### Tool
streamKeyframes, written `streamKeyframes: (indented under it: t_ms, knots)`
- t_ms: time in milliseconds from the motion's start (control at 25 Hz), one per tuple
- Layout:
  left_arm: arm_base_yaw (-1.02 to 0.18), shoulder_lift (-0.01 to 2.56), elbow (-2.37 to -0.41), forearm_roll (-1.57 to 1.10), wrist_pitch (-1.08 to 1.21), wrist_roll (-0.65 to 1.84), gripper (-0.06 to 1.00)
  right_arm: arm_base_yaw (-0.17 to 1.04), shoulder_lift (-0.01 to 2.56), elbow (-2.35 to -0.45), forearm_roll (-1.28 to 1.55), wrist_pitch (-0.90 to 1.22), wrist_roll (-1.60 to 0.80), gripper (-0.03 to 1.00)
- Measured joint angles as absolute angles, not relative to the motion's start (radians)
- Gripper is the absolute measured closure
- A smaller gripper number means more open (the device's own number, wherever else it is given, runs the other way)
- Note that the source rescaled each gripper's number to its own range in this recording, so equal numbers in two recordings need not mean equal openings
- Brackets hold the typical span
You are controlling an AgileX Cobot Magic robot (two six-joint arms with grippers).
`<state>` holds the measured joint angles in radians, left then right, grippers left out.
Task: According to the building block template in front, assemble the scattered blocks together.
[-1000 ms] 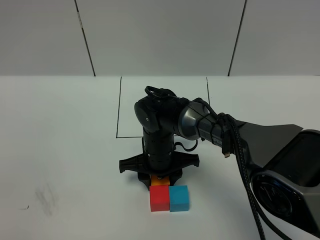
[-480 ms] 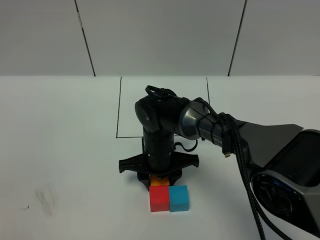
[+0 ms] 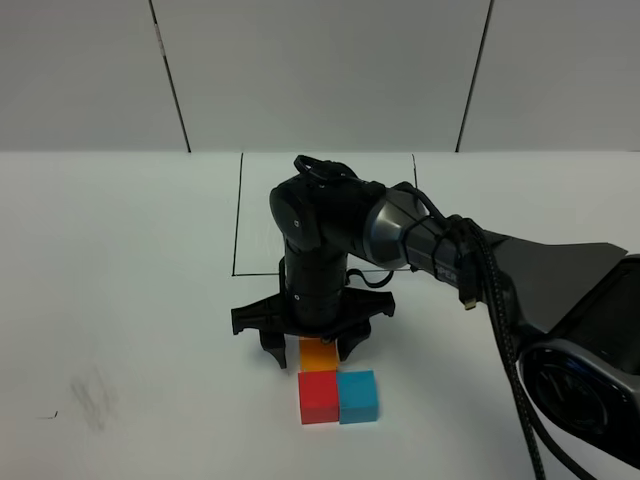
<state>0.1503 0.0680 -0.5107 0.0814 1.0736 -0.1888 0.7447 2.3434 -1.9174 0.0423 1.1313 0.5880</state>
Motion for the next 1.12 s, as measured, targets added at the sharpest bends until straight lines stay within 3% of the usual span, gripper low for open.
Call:
streamKeyframes:
  t_ms: [240,360,520,680,760,1120]
  knots:
    - [0.15,0.068,-0.511,0.081,1.074,-0.189,0.46,0.745,2.182,-1.917,-0.035,1.161,0.586,0.61]
    - [0.15,0.068,-0.511,0.081,1.074,-0.189,0.46,0.742,2.089,-1.917,-0.113,1.2,0.586,0.56]
    - [0.15,0.068,-0.511,0.081,1.074,-0.189,0.46,0.695,1.97,-1.917,-0.21,1.208,0.539,0.39]
    - [0.15,0.068,-0.511,0.081,1.074,-0.189,0.46,0.612,1.845,-1.917,-0.24,1.21,0.41,0.09]
    - [0.15,0.068,-0.511,0.081,1.074,-0.189,0.46,0.574,1.783,-1.917,-0.239,1.211,0.347,0.01]
    - [0.15,0.068,-0.511,0.081,1.074,-0.189,0.46,0.391,1.452,-1.91,-0.216,1.215,0.088,-0.03]
